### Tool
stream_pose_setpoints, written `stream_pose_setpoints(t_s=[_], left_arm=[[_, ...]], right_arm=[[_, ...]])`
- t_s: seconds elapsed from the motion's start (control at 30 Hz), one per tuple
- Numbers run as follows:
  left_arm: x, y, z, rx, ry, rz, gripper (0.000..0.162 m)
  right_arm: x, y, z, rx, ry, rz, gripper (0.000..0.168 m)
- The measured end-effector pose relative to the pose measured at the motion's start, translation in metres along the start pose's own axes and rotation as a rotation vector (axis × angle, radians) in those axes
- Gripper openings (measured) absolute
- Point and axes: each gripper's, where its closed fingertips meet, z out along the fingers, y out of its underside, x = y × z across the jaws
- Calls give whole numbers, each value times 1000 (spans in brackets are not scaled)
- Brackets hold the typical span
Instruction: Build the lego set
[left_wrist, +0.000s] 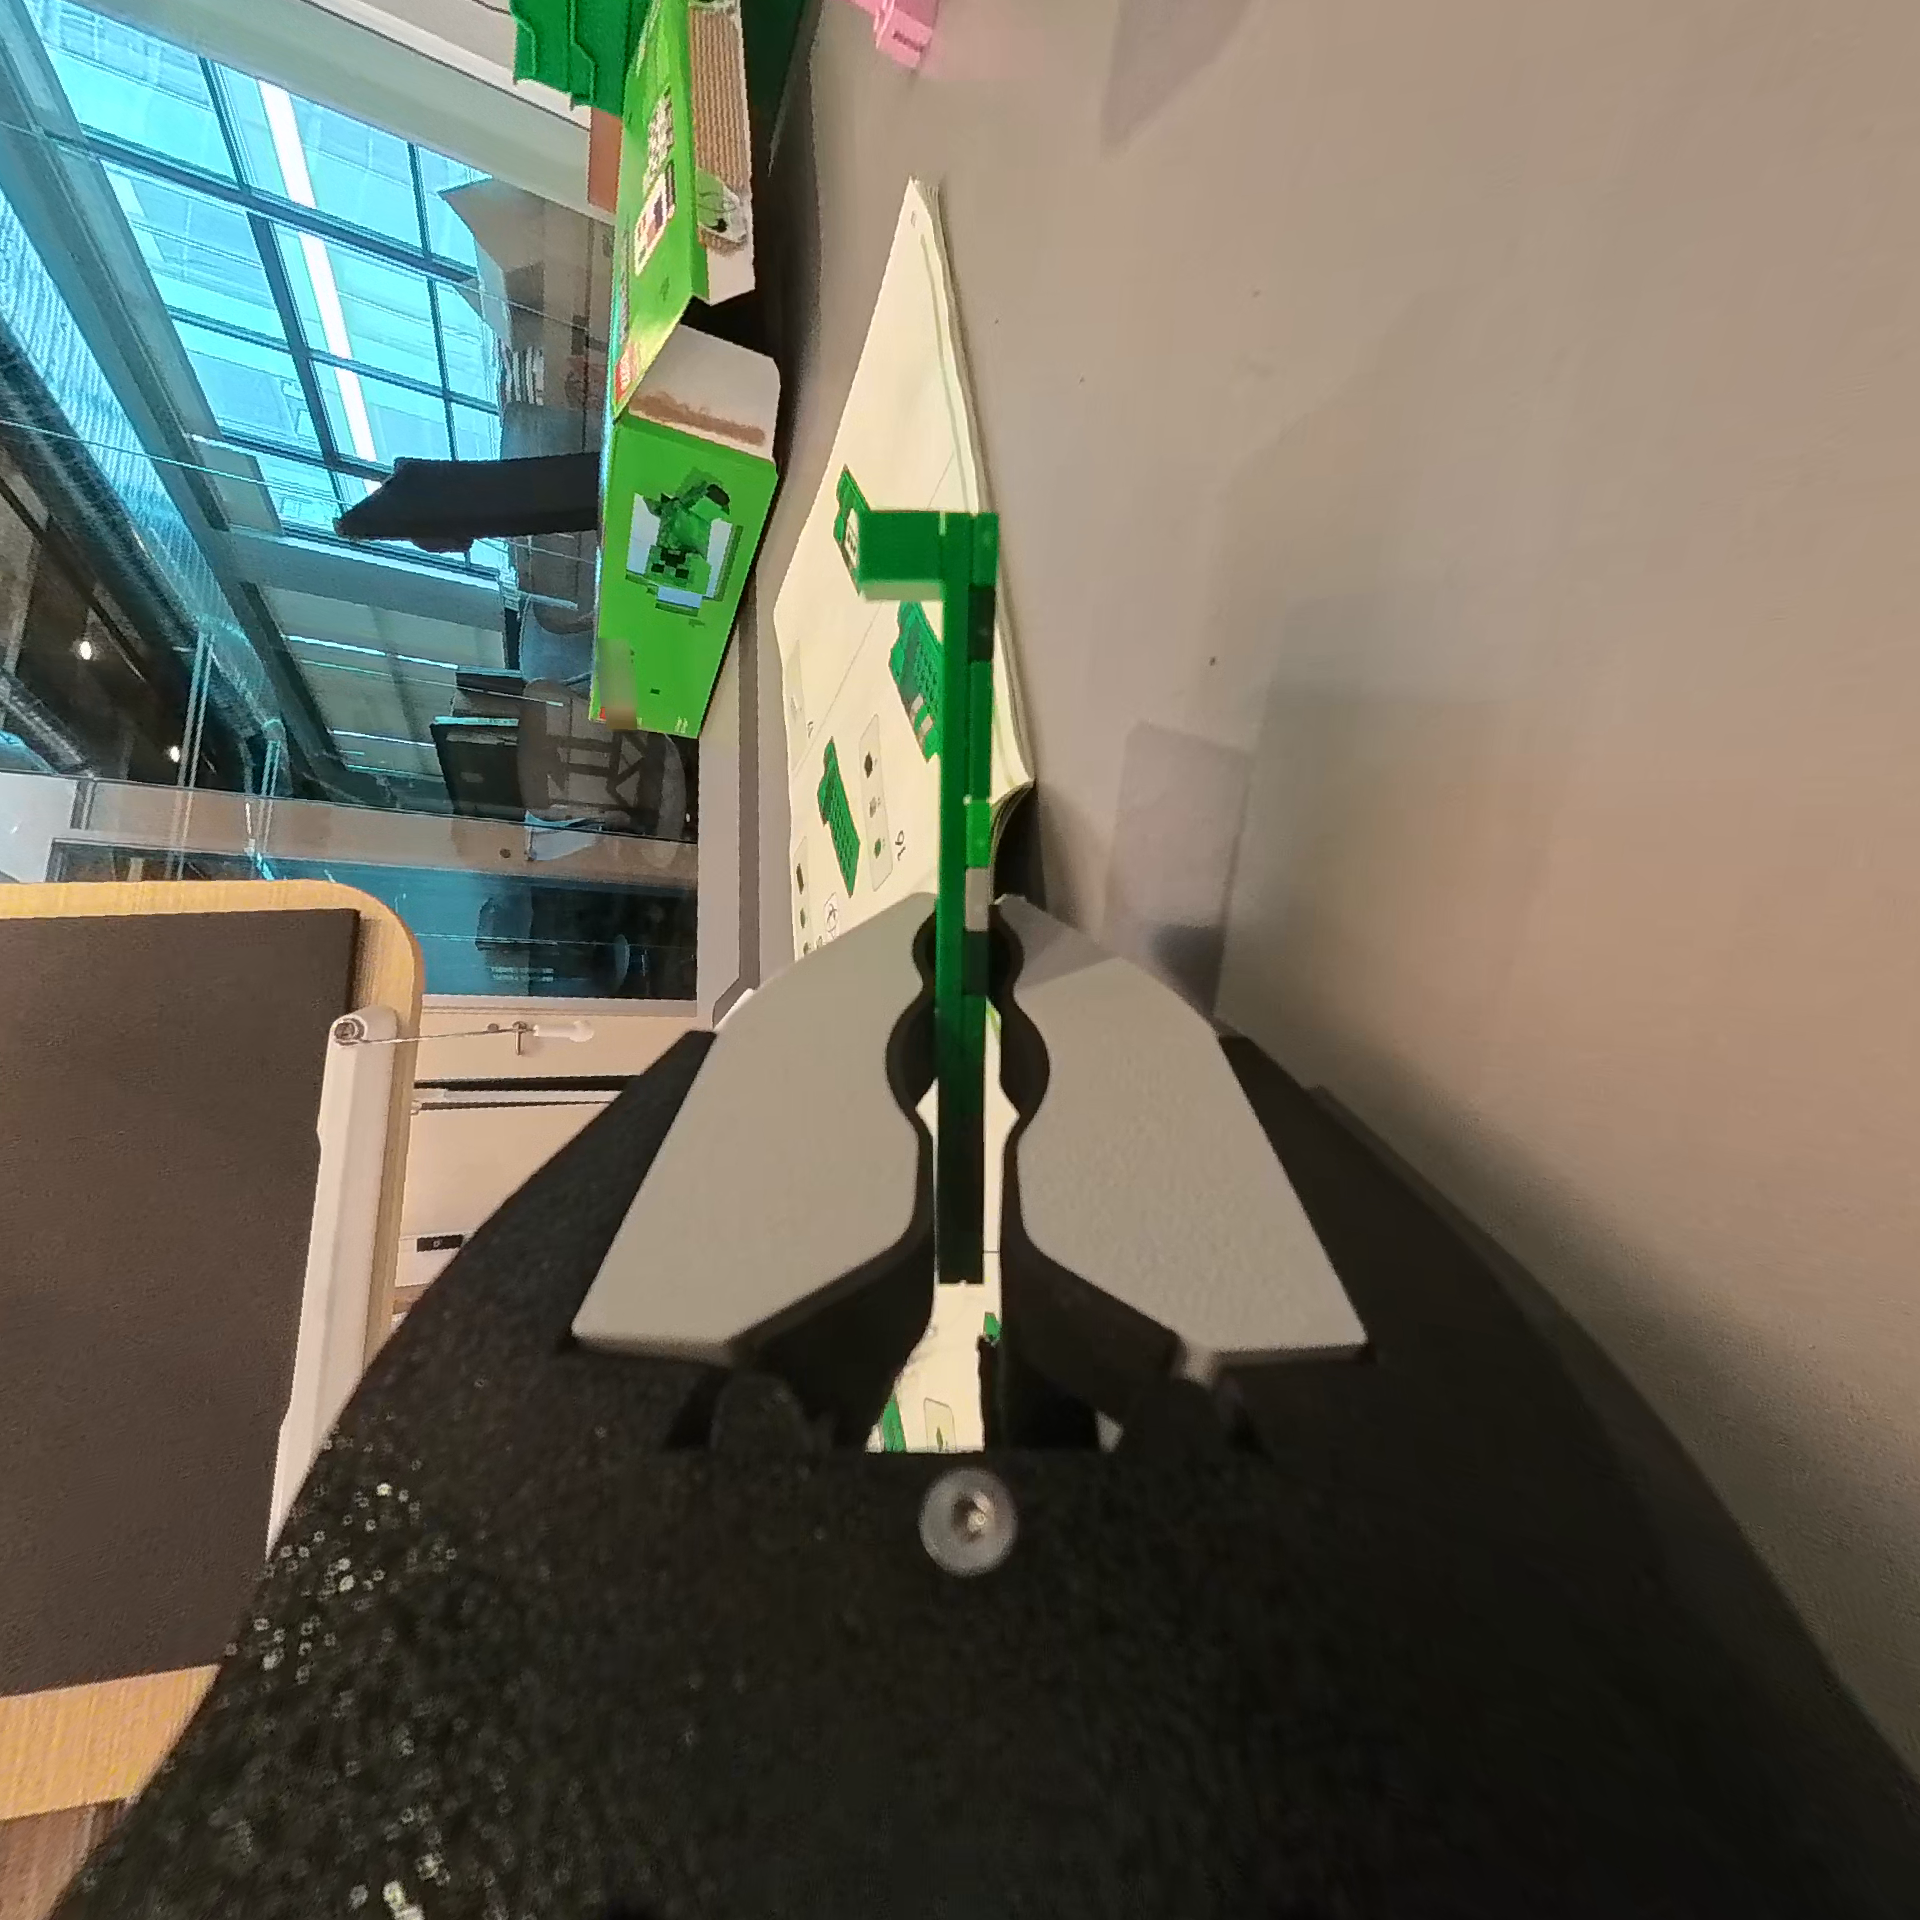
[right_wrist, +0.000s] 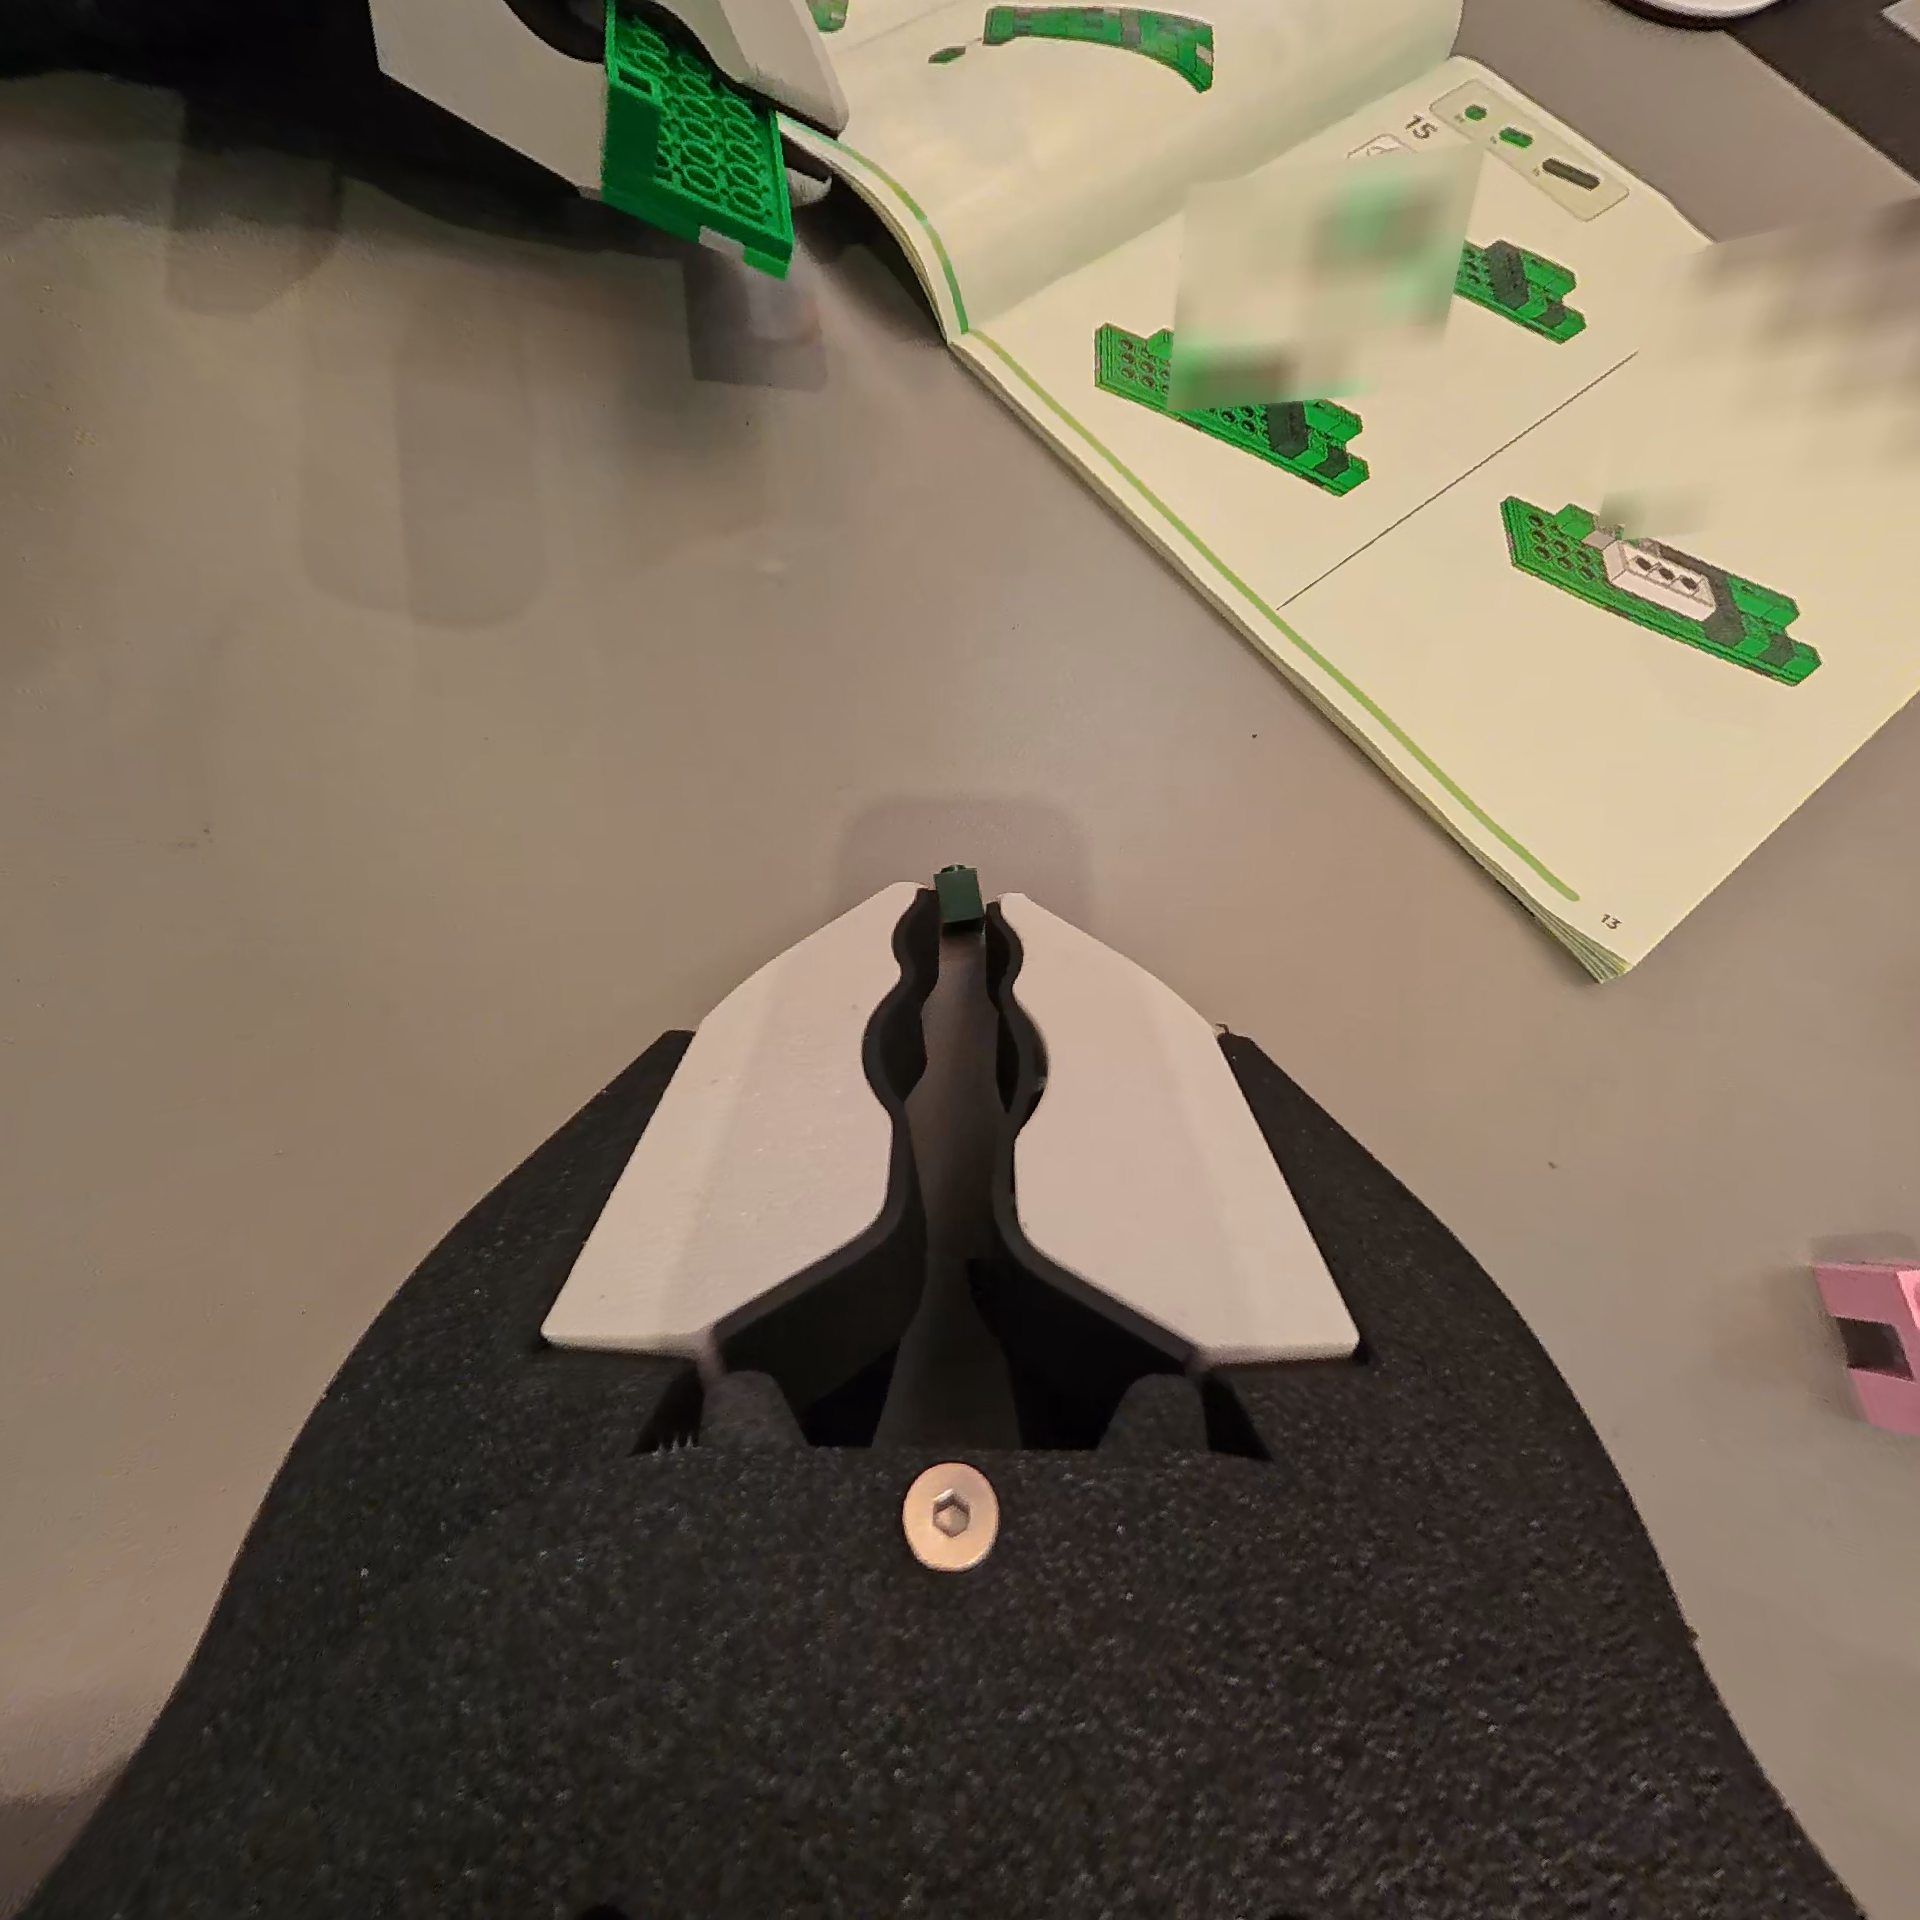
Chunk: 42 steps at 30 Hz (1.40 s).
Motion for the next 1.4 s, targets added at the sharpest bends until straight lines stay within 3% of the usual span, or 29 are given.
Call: stream_pose_setpoints(t_s=[1.4], left_arm=[[0,0,0,0,0,6,6]], right_arm=[[2,0,0,0,11,7,8]])
